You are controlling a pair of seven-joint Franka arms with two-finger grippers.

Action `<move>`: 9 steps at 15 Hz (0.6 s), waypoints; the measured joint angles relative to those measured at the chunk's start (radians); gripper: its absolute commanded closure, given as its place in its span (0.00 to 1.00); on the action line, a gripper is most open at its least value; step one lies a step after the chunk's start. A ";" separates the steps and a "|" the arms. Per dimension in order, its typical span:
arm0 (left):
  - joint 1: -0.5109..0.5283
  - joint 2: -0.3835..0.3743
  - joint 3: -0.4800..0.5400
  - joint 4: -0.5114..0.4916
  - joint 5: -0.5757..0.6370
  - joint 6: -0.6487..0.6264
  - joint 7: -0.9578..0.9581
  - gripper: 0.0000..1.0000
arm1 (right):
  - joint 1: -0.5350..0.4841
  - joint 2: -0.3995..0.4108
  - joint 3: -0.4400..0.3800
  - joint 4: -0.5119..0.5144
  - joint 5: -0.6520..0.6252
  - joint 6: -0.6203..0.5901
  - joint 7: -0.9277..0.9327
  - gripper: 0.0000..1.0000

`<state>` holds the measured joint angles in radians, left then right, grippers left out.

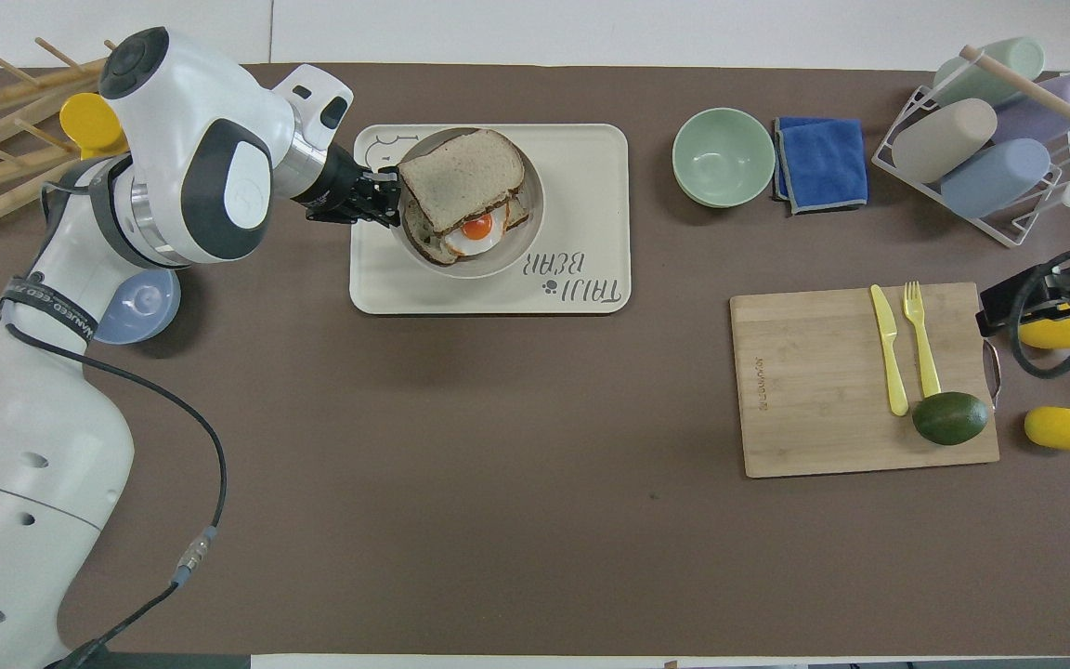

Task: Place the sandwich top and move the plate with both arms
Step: 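Slide the plate onto the bear-print tray with the left gripper, then open the left gripper and release the plate on the tray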

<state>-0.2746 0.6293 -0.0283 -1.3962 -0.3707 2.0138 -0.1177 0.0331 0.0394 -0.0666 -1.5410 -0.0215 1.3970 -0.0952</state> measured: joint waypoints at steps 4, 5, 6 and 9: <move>-0.022 0.000 -0.004 -0.045 0.002 0.056 0.006 0.98 | 0.000 -0.001 0.005 0.000 0.000 0.000 0.000 0.00; -0.023 0.000 -0.004 -0.050 0.002 0.061 0.007 0.49 | 0.000 -0.001 0.005 0.001 0.000 0.000 0.000 0.00; -0.022 -0.001 -0.004 -0.054 0.002 0.066 0.008 0.00 | 0.000 -0.001 0.006 0.001 0.000 0.000 0.000 0.00; -0.021 -0.005 -0.003 -0.056 0.002 0.070 0.010 0.00 | 0.001 -0.001 0.006 0.001 0.000 0.000 0.000 0.00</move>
<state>-0.2952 0.6238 -0.0310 -1.4517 -0.3690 2.0843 -0.1076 0.0336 0.0389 -0.0609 -1.5405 -0.0215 1.3970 -0.0952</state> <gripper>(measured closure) 0.718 0.000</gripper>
